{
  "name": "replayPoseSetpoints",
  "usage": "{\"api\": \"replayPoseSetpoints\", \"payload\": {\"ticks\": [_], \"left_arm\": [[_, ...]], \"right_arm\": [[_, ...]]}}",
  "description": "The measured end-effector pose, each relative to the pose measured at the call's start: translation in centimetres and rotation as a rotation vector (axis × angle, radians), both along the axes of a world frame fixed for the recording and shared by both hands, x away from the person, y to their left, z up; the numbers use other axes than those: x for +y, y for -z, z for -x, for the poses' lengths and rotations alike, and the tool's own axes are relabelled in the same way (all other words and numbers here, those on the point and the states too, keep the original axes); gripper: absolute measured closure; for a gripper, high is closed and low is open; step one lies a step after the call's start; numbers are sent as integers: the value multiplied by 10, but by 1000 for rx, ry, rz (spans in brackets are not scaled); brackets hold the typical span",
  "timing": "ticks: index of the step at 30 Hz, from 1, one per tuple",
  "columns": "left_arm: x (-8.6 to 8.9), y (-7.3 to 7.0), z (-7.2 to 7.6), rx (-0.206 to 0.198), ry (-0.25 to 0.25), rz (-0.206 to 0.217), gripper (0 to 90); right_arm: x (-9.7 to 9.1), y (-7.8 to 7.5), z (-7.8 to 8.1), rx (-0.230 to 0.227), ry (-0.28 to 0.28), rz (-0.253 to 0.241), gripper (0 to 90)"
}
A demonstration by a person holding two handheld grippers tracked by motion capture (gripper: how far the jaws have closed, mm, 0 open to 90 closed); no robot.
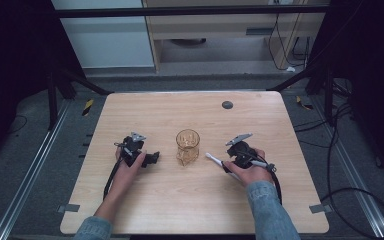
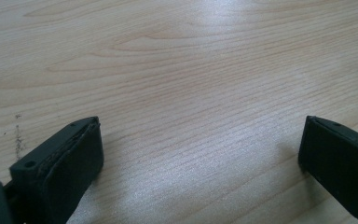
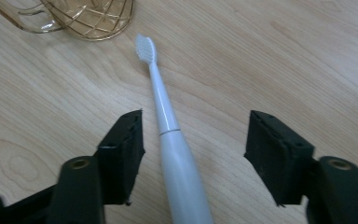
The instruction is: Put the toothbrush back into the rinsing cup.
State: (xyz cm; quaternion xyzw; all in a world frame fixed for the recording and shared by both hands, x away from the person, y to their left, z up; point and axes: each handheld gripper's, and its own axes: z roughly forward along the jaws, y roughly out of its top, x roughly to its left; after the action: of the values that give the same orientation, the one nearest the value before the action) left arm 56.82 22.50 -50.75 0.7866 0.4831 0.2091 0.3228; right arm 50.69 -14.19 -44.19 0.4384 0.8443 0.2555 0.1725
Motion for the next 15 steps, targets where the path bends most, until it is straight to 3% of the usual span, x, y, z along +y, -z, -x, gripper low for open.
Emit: {"api": "replayPoseSetpoints", "payload": {"ticks": [3,9,15], "left_arm": [[0,0,0,0,0,0,0],[0,0,0,0,1,0,0],[0,0,0,0,1,0,0]], "right_arm": [[3,2,-2,22,-19,1,444],[7,5,-4,60,-40,22,451],[8,11,-5,110,-67,67,475]]}}
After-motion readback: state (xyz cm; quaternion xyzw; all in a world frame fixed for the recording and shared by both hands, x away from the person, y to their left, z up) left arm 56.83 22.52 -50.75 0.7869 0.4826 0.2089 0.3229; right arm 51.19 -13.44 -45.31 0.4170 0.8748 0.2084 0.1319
